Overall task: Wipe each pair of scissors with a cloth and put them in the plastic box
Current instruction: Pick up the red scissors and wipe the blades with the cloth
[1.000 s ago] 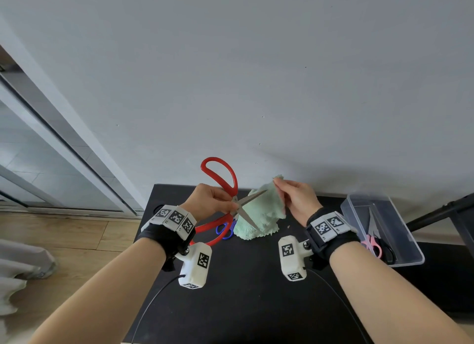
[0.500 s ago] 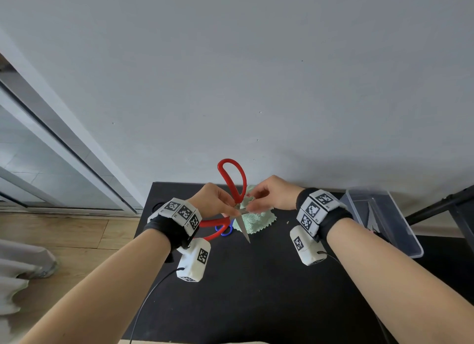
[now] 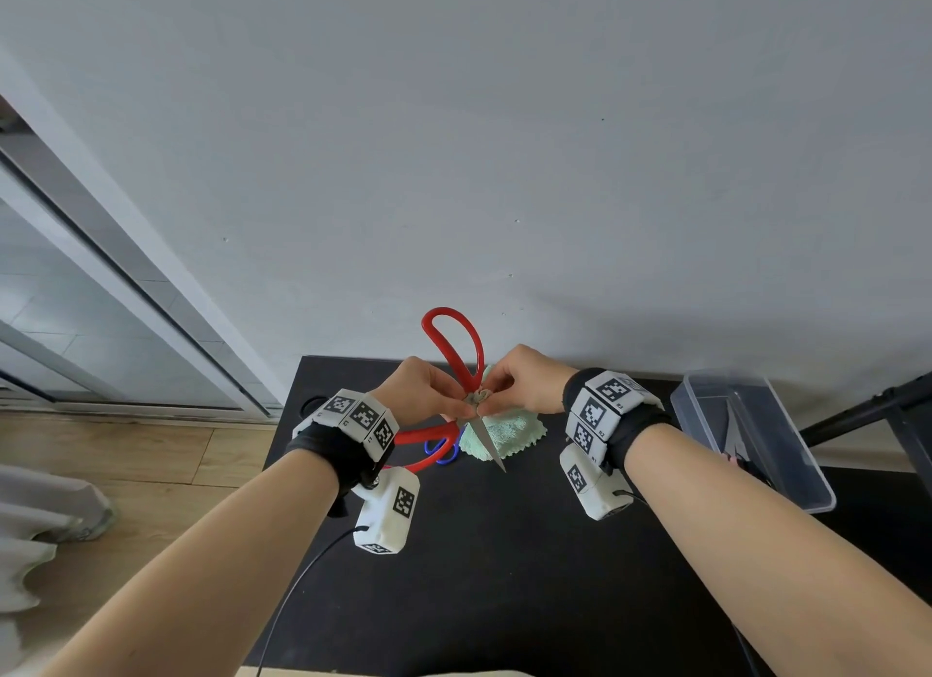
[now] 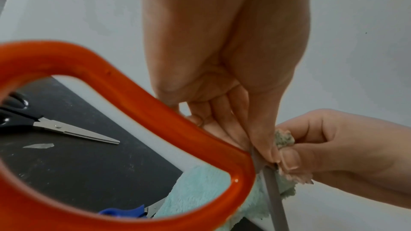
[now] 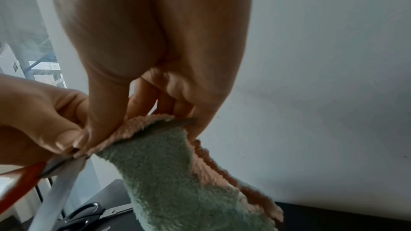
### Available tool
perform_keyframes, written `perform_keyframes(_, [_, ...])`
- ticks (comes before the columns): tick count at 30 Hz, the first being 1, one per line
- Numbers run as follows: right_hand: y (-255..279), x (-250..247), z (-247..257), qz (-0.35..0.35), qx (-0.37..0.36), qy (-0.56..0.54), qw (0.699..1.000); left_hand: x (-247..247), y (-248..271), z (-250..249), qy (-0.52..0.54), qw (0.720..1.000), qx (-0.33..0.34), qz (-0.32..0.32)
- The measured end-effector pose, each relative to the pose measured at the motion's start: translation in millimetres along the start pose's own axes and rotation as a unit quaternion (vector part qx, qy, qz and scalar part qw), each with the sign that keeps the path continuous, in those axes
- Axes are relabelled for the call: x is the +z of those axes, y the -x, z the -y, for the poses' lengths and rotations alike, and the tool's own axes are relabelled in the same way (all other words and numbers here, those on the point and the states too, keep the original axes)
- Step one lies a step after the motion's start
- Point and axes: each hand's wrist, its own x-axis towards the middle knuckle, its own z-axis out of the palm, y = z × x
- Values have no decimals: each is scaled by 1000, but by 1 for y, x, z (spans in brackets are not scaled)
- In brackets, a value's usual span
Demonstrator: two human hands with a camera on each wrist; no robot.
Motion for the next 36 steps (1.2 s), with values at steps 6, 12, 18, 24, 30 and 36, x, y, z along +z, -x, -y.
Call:
perform_keyframes(6, [-1, -1, 0, 12, 0, 29, 1000, 0, 0, 2, -15, 1000, 7, -5])
perform_keyframes(12, [1, -7, -8, 2, 4, 48, 999, -2, 1, 5, -18, 1000, 4, -8])
perform_keyframes(18, [6, -14, -17, -14, -1, 39, 999, -8, 6, 8, -21, 1000, 1, -7])
perform_keyframes(24, [9, -25, -22, -25, -7, 43, 999, -10, 8, 7, 9, 1000, 3, -17])
perform_keyframes(30, [12, -32, -31, -22, 18, 61, 998, -9, 11, 4, -1, 1000, -6, -20])
perform_keyframes(36, [18, -38, -32, -77, -5, -14, 997, -18, 12, 7, -22, 999, -19, -29])
